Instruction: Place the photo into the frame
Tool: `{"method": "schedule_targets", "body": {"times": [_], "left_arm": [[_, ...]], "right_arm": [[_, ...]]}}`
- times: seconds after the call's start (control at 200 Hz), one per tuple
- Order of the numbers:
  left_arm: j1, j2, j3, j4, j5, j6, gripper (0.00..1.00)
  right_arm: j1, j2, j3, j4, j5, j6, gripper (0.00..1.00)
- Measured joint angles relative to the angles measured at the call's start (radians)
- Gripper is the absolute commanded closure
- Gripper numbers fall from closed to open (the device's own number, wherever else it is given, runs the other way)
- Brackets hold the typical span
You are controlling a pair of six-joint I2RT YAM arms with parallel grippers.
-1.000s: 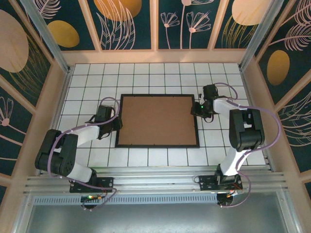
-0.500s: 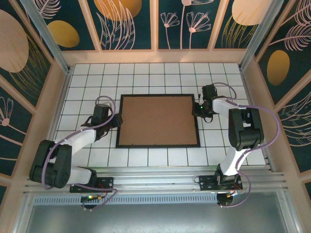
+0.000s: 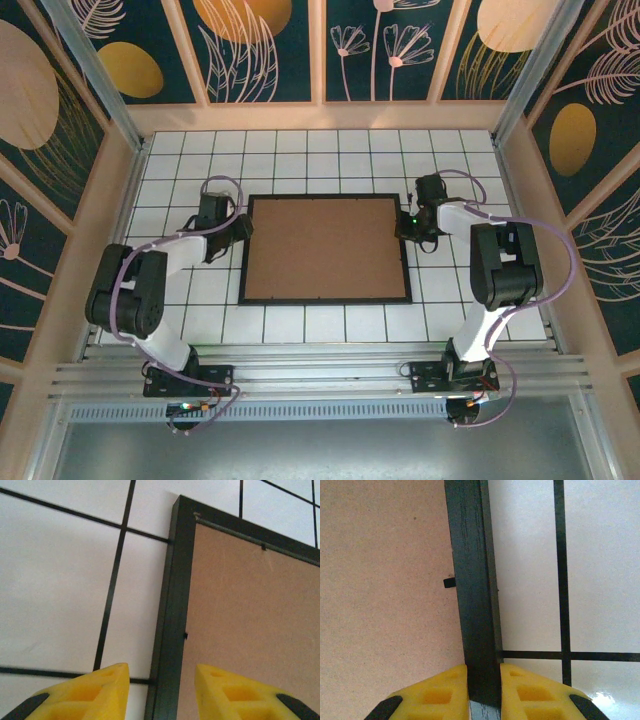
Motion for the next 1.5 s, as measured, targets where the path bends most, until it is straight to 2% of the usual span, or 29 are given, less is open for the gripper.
{"method": "schedule_targets", "body": {"times": [0.275,0.901,1.171,1.501], "left_arm": [[0.001,0.115,0.080,0.000,0.014,0.011,0.67],[0.014,0.146,0.095,0.023,0.086,0.045,0.65],[-0.008,0.154,0.099,0.003,0.076,0.074,0.61],[-0.051,0.171,0.140,-0.051,-0.011,0.095,0.56]], "right_arm": [[0.002,0.000,0.001,0.000,0.002,0.000,0.81],[0.010,0.000,0.002,0.003,0.019,0.000,0.81],[0.015,0.004,0.009,0.000,0.027,0.000,0.82],[0.017,0.008,0.014,0.000,0.039,0.000,0.82]]}}
